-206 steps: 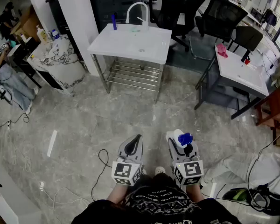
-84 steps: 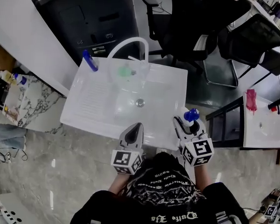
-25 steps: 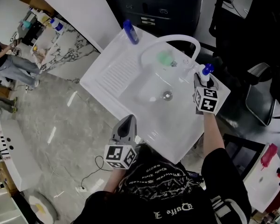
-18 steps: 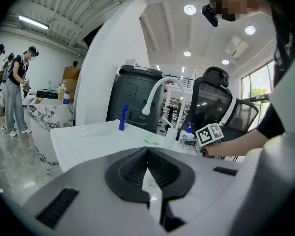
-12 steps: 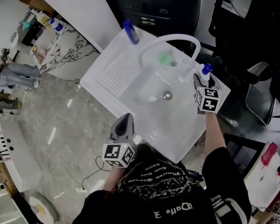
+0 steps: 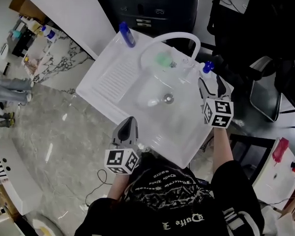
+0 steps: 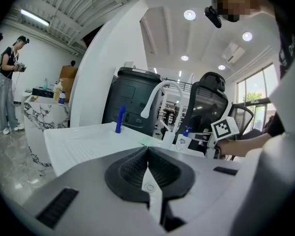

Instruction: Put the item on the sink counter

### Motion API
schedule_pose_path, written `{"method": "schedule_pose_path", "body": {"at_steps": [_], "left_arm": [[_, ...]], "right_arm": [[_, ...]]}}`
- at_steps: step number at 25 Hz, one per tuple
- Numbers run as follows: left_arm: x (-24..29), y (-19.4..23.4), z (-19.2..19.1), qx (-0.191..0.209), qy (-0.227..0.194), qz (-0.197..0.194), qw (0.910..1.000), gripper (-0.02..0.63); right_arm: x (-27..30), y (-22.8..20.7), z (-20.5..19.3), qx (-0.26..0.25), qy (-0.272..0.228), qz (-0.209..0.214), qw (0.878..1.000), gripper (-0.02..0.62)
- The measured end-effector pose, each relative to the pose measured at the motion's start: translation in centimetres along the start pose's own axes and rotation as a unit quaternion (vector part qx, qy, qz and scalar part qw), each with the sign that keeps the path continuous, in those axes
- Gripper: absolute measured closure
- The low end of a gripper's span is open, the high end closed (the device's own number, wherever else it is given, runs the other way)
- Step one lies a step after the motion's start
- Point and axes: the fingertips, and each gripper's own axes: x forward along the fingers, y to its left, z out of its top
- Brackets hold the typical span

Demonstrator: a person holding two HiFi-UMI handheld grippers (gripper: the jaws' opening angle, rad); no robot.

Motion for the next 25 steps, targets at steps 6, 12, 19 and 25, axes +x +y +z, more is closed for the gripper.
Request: {"method": "schedule_pose_path", "body": {"at_steps": [6, 12, 19, 25], "left_arm": [[0.5, -1.9, 0.8, -0.001, -0.018, -0.048, 0.9987, 0.598], [0.3, -4.2, 1.9, 0.016, -0.037, -0.097, 0.9945, 0.600], [-0.8, -7.3, 2.4, 0.055, -0.053, -0.161, 0.9841, 0.598], [-2.0, -9.4, 1.6, 0.062, -0.054, -0.211, 0.9741, 0.600]], "right_arm": [[-4.8, 2.2, 3.3, -0.016, -0.041, 0.001, 0.999, 0.285], [-9.7, 5.6, 4.3, -0.036, -0.059, 0.010, 0.998, 0.285], [-15.4, 8.2, 3.3, -0.001, -0.073, -0.008, 0.997, 0.323], [-19.5, 10.9, 0.8, 0.031, -0.067, -0.019, 0.997, 0.314]]}}
